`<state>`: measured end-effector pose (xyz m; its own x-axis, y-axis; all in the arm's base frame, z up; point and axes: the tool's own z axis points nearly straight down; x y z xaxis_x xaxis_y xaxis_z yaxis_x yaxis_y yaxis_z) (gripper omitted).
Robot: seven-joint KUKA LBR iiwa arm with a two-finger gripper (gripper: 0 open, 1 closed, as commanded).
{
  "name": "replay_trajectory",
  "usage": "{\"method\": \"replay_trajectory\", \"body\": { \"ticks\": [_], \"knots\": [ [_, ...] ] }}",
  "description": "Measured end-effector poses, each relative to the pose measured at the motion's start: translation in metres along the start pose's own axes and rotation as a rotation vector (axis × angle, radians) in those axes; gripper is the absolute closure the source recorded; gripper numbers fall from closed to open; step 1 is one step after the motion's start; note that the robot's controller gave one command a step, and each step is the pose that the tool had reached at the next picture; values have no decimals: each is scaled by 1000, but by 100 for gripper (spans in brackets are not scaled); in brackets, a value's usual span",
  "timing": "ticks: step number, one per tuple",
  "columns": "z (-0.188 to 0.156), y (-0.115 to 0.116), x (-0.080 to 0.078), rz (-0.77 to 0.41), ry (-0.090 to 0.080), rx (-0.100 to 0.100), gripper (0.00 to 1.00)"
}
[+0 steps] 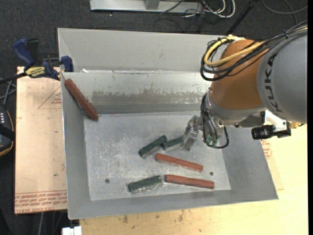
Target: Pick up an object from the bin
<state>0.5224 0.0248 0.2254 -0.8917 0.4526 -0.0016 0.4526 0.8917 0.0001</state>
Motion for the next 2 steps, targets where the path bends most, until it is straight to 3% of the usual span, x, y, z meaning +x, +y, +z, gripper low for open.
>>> {"method": "replay_trajectory", "body": {
  "ticks": [1, 2],
  "knots": [
    [0, 0, 0, 0, 0, 0, 100],
    [50, 25, 6, 60, -5, -4, 100]
  ]
}}
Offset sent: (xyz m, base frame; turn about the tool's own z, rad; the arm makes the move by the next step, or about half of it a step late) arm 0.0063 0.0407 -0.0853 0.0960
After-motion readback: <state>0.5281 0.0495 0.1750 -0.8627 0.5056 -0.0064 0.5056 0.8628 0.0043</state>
